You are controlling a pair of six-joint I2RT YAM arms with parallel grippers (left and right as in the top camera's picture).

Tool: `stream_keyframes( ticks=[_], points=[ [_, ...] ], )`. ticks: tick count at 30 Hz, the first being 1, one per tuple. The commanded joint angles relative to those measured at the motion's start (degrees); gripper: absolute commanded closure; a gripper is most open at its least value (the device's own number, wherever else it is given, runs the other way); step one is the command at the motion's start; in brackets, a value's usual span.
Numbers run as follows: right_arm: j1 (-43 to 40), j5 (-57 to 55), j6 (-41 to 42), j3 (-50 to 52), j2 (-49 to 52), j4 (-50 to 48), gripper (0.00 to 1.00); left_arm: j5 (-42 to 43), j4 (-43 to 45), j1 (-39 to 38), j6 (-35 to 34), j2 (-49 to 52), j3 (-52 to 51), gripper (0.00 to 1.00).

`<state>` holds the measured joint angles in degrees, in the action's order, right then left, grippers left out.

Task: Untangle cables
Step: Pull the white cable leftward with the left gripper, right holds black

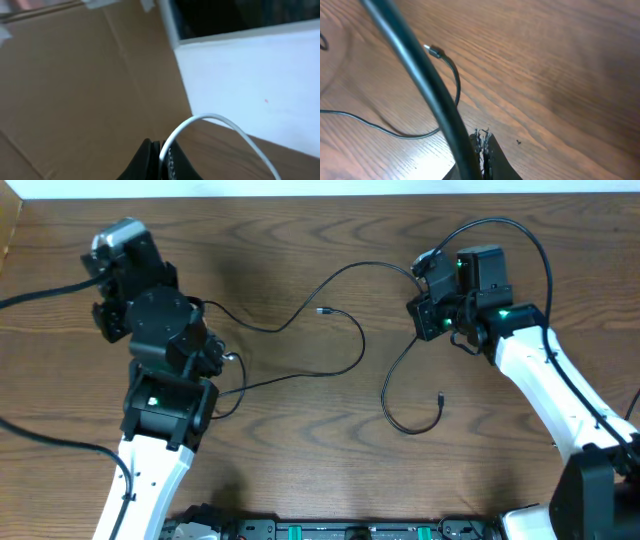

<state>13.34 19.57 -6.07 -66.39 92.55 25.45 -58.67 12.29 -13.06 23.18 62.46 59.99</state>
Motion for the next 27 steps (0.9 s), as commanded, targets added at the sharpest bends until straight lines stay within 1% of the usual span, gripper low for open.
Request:
stream_keyframes(
  ticks=[1,7,10,14,19,24,27],
  points=[
    [-0.22,-2.21,-0.24,-0.52,1.16,-0.11,0.99,-2.03,2.36,2.21,2.99,-0.48,1.14,0.92],
    [-2.08,-7.5,-0.48,-0.52,1.38,0.22,0.99,-2.05,6.23,4.63,5.79,-0.48,1.14,0.93],
    [-4.33,-11.02,-1.95,-0.52,1.42,2.47,0.99,-2.03,9.77,5.84,8.81,-0.5,1.14,0.92],
    [-8.0,-17.57,-2.05,-0.48,1.57,5.95,0.99,-2.03,14.19,6.58,12.83,-0.52,1.14,0.93],
    [-13.9,-28.44,-3.85,-0.28,1.77,10.08,0.99,-2.05,15.28,6.64,16.31,-0.52,1.14,0.93],
    [-22.18,-28.35,-3.85,-0.26,1.77,11.32,0.99,-2.62,15.26,8.81,16.26,-0.52,1.14,0.93],
    [-26.8,-22.82,-3.85,-0.26,1.77,11.78,0.99,-4.11,15.26,10.82,16.24,-0.52,1.11,0.92]
  ],
)
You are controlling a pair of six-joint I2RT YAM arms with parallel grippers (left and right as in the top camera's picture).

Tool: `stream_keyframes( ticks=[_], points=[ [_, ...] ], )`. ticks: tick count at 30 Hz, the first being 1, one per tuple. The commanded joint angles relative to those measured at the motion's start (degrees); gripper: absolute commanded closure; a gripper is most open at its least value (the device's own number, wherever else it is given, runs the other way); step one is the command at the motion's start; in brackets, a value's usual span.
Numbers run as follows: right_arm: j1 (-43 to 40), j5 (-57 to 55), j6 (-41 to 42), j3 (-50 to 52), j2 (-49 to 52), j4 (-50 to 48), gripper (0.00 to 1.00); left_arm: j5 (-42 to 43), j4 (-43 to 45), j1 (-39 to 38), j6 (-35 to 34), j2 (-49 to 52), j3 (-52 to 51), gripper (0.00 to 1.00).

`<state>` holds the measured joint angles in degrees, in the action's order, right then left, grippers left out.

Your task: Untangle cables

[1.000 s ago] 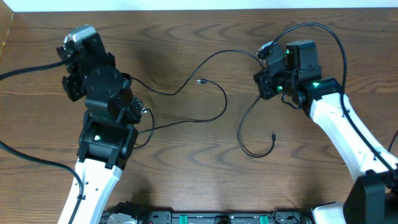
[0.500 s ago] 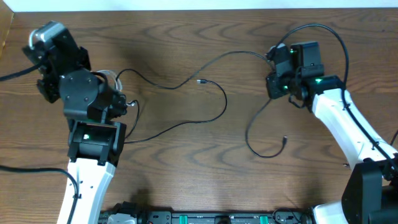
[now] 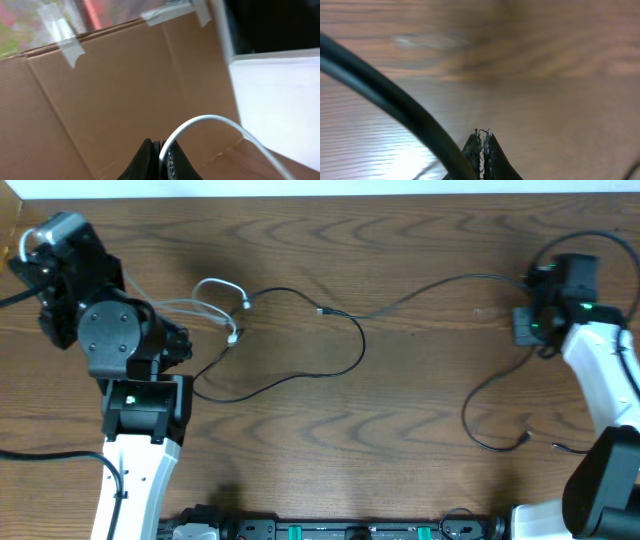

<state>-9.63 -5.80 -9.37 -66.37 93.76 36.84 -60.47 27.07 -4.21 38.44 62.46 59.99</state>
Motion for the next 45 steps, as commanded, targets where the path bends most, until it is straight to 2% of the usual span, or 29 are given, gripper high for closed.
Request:
stream_keyframes(
  ticks=[1,4,8,14,22,35,40,45],
  points=[
    [-5.4,5.97,-0.55,-0.28,0.57,0.37,0.99,-2.45,0.48,2.67,0.98,-0.52,1.11,0.93],
    [-8.79,12.46,-0.55,-0.28,0.57,0.28,0.99,-2.78,0.5,4.9,0.96,-0.52,1.11,0.93],
    [-11.13,15.39,-0.55,-0.28,0.57,0.66,0.99,-3.65,0.48,7.08,0.37,-0.52,1.11,0.93],
    [-11.85,12.35,-0.55,-0.28,0.57,1.2,0.99,-3.69,0.5,8.0,0.57,-0.52,1.11,0.92],
    [-13.88,11.34,0.57,-0.26,0.57,1.7,0.99,-3.67,0.5,14.56,0.28,-0.52,1.11,0.93],
    [-14.84,13.92,1.14,-0.26,0.57,1.73,0.99,-3.43,-0.5,14.8,-1.27,-0.2,1.11,0.92],
    [-15.08,14.38,1.2,-0.26,0.57,1.79,0.99,-2.78,-4.96,14.73,-5.97,0.02,1.11,0.92],
    [-15.08,17.94,1.18,-0.26,0.57,1.66,0.99,0.48,-14.36,14.21,-13.9,0.02,1.11,0.92]
  ],
)
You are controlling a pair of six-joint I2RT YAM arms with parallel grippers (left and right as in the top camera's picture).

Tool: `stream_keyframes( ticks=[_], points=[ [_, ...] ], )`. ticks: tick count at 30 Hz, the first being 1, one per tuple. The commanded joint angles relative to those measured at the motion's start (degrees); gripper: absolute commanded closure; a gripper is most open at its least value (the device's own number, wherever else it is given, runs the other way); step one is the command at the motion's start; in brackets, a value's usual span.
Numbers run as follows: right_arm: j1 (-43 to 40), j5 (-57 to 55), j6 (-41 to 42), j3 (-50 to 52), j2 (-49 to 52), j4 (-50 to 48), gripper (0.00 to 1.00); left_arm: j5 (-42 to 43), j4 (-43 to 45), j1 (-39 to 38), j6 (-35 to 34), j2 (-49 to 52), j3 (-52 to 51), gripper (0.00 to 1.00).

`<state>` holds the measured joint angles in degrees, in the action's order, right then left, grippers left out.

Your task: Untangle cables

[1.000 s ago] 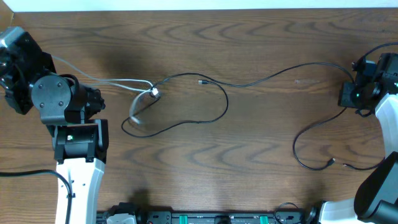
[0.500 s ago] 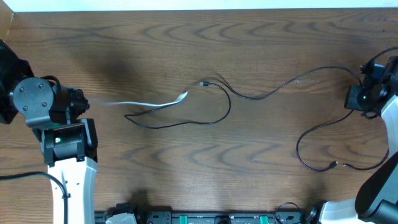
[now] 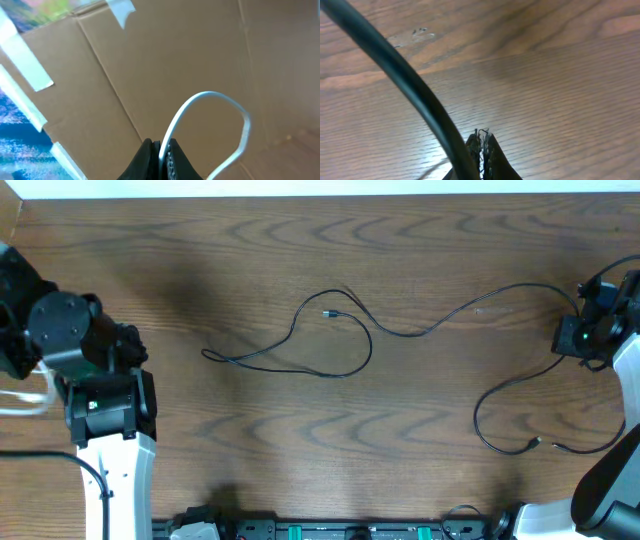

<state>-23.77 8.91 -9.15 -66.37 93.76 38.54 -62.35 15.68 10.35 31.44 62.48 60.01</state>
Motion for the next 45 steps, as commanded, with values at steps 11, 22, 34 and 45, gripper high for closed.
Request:
stream_keyframes(
  ticks=[11,22,34,45],
  points=[
    [-0.94,3.69,0.96,-0.26,0.57,0.04,0.99,16.28,-27.89,-2.19,-31.52,1.18,1.07,0.92],
    [-0.94,3.72,0.96,-0.26,0.57,0.02,0.99,38.03,-38.53,-2.19,-36.72,8.87,1.07,0.93],
    [-0.87,14.71,-1.4,-0.26,0.57,-0.44,0.99,48.5,-46.56,-2.21,-40.48,13.53,0.98,0.93],
    [1.77,22.99,-6.38,-0.26,0.57,-0.37,0.99,52.87,-50.38,-2.19,-42.07,13.94,0.96,0.29]
  ],
)
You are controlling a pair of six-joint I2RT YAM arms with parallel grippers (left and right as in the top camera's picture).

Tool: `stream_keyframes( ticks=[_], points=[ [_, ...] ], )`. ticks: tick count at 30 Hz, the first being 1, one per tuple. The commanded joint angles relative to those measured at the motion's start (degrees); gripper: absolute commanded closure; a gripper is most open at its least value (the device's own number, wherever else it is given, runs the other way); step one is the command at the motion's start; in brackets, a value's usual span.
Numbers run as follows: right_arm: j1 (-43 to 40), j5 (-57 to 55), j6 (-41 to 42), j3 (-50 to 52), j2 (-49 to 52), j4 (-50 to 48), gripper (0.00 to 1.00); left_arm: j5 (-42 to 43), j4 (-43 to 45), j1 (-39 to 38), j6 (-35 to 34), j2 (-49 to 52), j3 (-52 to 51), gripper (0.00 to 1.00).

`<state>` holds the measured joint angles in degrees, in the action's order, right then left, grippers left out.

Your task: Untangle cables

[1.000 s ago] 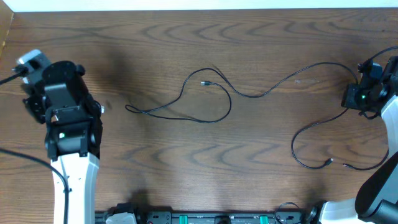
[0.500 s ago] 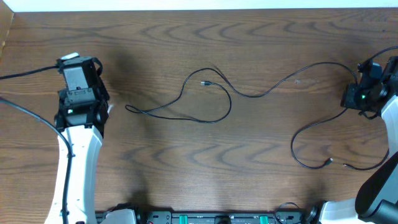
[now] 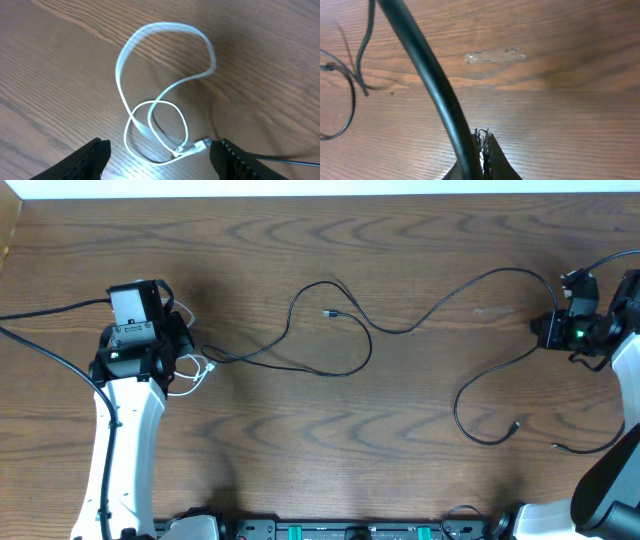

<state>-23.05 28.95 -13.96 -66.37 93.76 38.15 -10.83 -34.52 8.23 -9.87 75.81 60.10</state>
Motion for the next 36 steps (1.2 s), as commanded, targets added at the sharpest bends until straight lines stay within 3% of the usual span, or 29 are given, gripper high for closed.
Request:
stream_keyframes(
  ticks=[1,7,15,29,36],
  points=[
    [1.33,2.97,-1.55,-0.26,0.57,0.02,0.99,1.4,-0.17,-0.07,-0.76,0.61,0.87,0.27],
    [5.4,3.21,-1.86,-0.26,0.57,0.0,0.99,1.49,-1.44,-0.09,-1.27,0.61,0.76,0.23],
    [16.98,10.45,-8.85,-0.26,0.59,-0.52,0.99,2.67,-2.1,-0.07,-1.42,0.66,0.13,0.21],
    [40.11,10.43,-8.85,-0.26,5.01,-13.22,0.97,5.95,-3.23,-0.07,-1.42,1.79,0.09,0.21],
    [48.81,10.45,-8.83,-0.26,9.7,-21.22,0.84,5.95,-3.34,-0.07,-1.42,1.79,0.07,0.21]
  ],
)
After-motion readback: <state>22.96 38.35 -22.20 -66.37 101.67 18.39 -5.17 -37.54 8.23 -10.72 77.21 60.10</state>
